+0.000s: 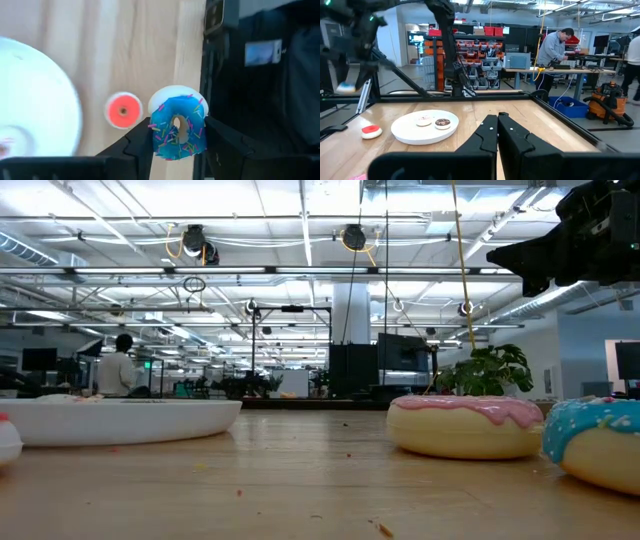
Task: Pick & Place donuts
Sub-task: Put the small blue donut on the white plate
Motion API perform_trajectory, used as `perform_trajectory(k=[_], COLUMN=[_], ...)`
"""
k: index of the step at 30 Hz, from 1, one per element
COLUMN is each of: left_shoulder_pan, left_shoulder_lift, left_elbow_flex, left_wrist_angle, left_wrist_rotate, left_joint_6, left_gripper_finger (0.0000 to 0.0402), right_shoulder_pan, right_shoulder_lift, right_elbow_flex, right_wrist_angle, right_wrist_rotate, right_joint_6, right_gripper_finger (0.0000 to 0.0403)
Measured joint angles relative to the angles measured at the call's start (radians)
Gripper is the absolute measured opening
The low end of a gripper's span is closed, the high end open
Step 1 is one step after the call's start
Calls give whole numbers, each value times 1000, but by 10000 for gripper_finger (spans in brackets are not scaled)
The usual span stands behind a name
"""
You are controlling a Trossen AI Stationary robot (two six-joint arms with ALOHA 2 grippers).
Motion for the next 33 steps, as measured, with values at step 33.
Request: perform_trajectory(k=[33], left_shoulder_pan=[219], left_shoulder_lift=[-187], left_elbow_flex=[2], left_wrist_angle=[-173], left_wrist_rotate=[-54], left_joint_6=[221], left_gripper_finger=[159], right_shoulder_pan=[0], right_shoulder_lift=[1], right_elbow_flex=[0], right_wrist_angle=[-1], right_wrist_rotate=[-4], right_joint_6=[28], right_gripper_finger=[0])
